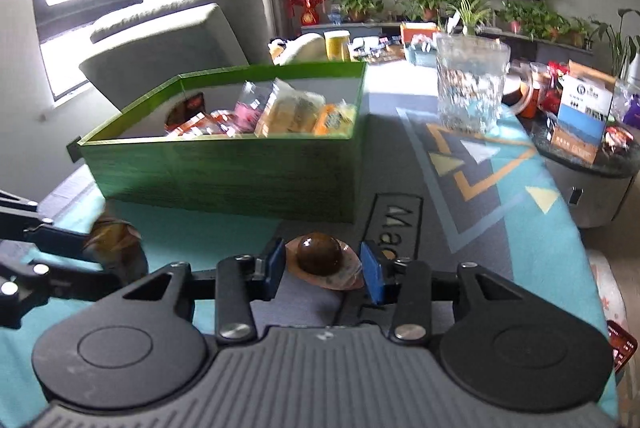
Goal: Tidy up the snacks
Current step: 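Grasp the crumpled brown snack bag with the left tool while the right reaches the chocolate, then lift the brown bag with the left tool while the right grasps the round chocolate, then lower the brown bag and chocolate into the green box, open both tools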
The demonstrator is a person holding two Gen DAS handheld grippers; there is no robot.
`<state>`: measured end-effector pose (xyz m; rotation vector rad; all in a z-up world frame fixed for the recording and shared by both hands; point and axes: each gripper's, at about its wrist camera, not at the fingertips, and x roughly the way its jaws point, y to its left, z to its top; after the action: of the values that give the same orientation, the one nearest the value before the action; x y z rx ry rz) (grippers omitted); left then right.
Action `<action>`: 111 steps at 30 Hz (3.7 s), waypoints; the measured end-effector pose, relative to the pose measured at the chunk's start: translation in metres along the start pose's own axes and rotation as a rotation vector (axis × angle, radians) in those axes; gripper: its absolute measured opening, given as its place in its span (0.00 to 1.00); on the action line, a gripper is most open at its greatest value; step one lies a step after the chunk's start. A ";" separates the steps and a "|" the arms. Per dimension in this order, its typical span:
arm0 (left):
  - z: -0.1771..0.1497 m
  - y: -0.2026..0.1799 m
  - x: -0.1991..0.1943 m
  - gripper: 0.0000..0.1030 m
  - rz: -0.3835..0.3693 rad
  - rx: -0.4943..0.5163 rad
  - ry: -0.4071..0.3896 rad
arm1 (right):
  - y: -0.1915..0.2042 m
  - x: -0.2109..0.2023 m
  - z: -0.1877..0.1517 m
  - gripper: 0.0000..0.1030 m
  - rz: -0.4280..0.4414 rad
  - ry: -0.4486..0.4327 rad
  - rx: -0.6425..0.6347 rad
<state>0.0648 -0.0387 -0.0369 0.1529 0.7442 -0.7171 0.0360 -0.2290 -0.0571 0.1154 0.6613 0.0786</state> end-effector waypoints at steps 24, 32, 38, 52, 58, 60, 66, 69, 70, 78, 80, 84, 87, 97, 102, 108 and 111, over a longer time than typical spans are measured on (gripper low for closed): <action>0.017 0.001 0.040 0.66 -0.018 -0.153 0.061 | 0.006 -0.004 0.004 0.35 0.017 -0.013 0.025; 0.009 -0.007 0.052 0.47 -0.004 -0.033 0.044 | 0.001 -0.006 0.003 0.35 0.031 -0.021 0.058; 0.019 -0.007 0.028 0.35 -0.017 -0.029 -0.028 | 0.001 -0.011 0.006 0.35 0.038 -0.043 0.061; 0.059 0.007 -0.009 0.36 0.050 -0.023 -0.204 | 0.013 -0.028 0.039 0.35 0.081 -0.176 0.018; 0.076 0.026 -0.003 0.36 0.115 -0.048 -0.220 | 0.023 -0.016 0.063 0.35 0.116 -0.221 -0.009; 0.080 0.033 0.002 0.36 0.135 -0.067 -0.217 | 0.025 -0.010 0.069 0.35 0.133 -0.222 -0.009; 0.089 0.055 0.016 0.36 0.167 -0.101 -0.207 | 0.031 0.012 0.083 0.35 0.146 -0.206 -0.016; 0.090 0.066 0.025 0.36 0.174 -0.117 -0.193 | 0.031 0.024 0.085 0.35 0.143 -0.189 -0.005; 0.089 0.069 0.027 0.36 0.176 -0.123 -0.189 | 0.031 0.027 0.085 0.35 0.144 -0.183 -0.002; 0.086 0.085 0.044 0.36 0.191 -0.153 -0.159 | 0.032 0.044 0.083 0.35 0.148 -0.143 0.016; 0.085 0.087 0.046 0.36 0.193 -0.156 -0.154 | 0.033 0.047 0.085 0.35 0.149 -0.137 0.020; 0.084 0.089 0.049 0.36 0.199 -0.162 -0.147 | 0.033 0.052 0.086 0.35 0.149 -0.129 0.031; 0.082 0.090 0.051 0.36 0.204 -0.168 -0.142 | 0.033 0.055 0.086 0.35 0.148 -0.126 0.035; 0.077 0.091 0.051 0.54 0.281 -0.177 -0.132 | 0.023 0.056 0.080 0.43 0.133 -0.092 0.127; 0.072 0.086 0.045 0.55 0.284 -0.183 -0.134 | 0.027 0.052 0.078 0.43 0.127 -0.086 0.128; 0.067 0.078 0.034 0.56 0.297 -0.182 -0.150 | 0.035 0.044 0.073 0.43 0.134 -0.085 0.112; 0.065 0.075 0.027 0.58 0.307 -0.185 -0.162 | 0.037 0.038 0.070 0.43 0.137 -0.091 0.116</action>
<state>0.1635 -0.0212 -0.0163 0.0382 0.6112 -0.3609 0.1077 -0.1943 -0.0203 0.2747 0.5660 0.1658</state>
